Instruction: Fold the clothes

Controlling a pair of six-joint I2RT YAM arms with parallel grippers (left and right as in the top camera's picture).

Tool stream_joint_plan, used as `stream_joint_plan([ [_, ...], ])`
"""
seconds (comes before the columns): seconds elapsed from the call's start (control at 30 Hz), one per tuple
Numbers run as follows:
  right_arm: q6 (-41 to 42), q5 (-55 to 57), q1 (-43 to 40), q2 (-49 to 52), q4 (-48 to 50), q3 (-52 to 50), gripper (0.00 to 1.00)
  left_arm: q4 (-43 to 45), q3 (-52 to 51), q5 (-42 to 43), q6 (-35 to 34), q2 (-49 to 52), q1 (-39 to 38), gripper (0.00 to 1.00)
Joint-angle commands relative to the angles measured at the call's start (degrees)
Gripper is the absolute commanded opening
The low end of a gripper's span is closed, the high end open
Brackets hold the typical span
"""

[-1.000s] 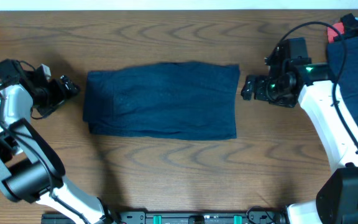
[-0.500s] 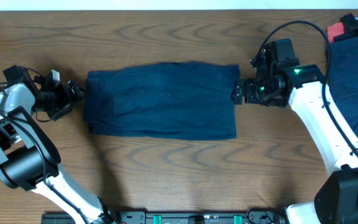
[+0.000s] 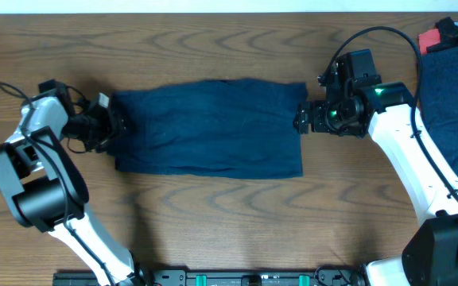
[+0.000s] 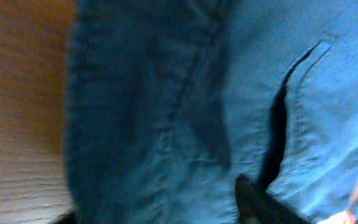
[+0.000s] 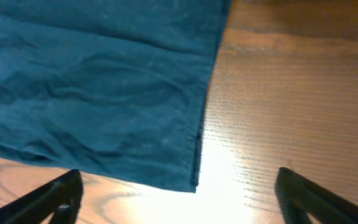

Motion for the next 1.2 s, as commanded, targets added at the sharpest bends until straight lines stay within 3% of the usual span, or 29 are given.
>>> stream_joint_plan([
  [0.0,-0.2,-1.6,0.6,0.3,0.2,-0.3,0.87,-0.8,-2.0,-3.9,0.7,3.3,-2.1,0.29],
  [0.07,0.0,-1.6,1.2,0.4,1.2,-0.8,0.8,-1.1,-2.0,-3.9,0.7,3.3,-3.5,0.09],
  [0.1,0.5,-1.6,1.6,0.4,1.7,-1.1,0.79,-1.2,-2.0,-3.9,0.7,3.3,-4.2,0.06],
  [0.6,6.4,-0.3,5.5,0.4,15.6,-12.0,0.8,-1.1,-1.9,-1.7,0.2,3.3,-22.8,0.06],
  [1.03,6.7,3.8,5.4,0.4,15.3,-12.3,0.84,-4.7,2.1,-2.2,0.2,0.3,-19.2,0.06],
  [1.17,6.7,4.1,5.4,0.5,15.0,-12.4,0.85,-6.2,2.9,-8.3,-1.4,-3.9,-17.4,0.06],
])
